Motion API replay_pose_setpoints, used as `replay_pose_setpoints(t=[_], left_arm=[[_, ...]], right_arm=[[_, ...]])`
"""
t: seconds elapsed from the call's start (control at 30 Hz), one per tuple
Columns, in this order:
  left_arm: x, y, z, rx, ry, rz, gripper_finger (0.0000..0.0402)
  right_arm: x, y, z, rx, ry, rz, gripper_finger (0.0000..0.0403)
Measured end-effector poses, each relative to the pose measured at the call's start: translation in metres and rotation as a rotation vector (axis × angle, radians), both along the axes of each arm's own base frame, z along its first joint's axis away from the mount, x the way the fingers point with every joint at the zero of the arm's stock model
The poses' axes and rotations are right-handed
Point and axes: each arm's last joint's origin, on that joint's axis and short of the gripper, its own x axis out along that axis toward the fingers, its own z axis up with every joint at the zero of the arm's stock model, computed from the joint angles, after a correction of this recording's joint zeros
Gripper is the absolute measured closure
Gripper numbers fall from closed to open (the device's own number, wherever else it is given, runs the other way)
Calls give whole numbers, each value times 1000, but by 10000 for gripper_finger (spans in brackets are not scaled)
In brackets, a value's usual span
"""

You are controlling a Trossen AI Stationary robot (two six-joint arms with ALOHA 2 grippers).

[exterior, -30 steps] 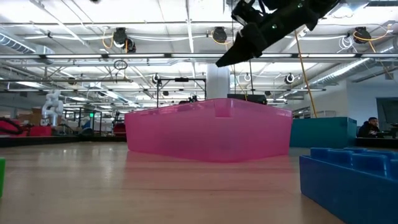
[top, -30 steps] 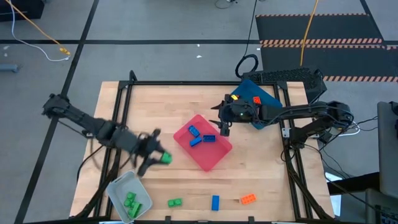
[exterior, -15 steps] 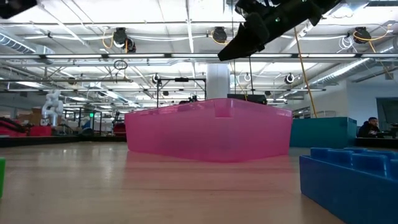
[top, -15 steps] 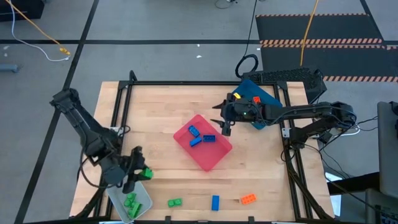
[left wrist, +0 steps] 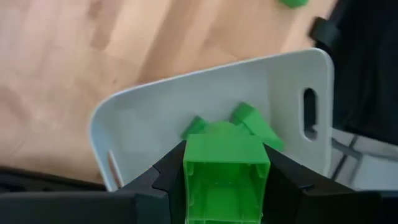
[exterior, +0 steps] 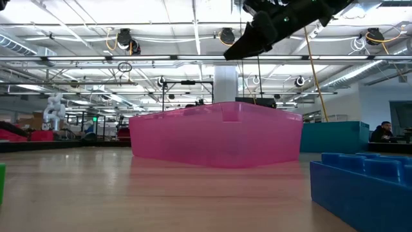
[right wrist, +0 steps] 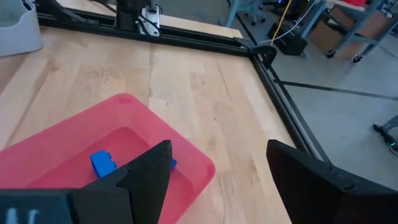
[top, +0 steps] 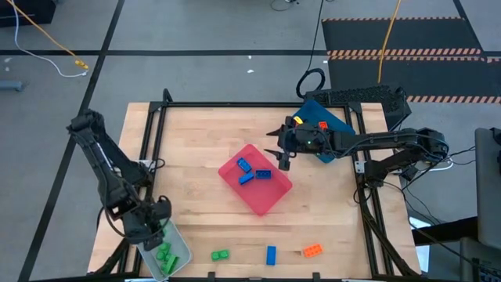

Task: Sort & place blocks by color
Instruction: Put the green game piece into the gray bin

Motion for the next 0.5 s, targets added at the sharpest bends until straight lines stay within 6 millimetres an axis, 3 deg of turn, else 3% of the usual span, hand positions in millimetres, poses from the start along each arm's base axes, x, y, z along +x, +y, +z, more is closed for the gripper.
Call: replay_pose_setpoints(t=[0.2,0.5], left_arm=[[5,0,-5,16,27,69,240],[5,-1,-5,-3,61,93,160]], right_arm=[[1,0,2,-10,-18,3,145],[1,0,2,-13,-17,5,145]])
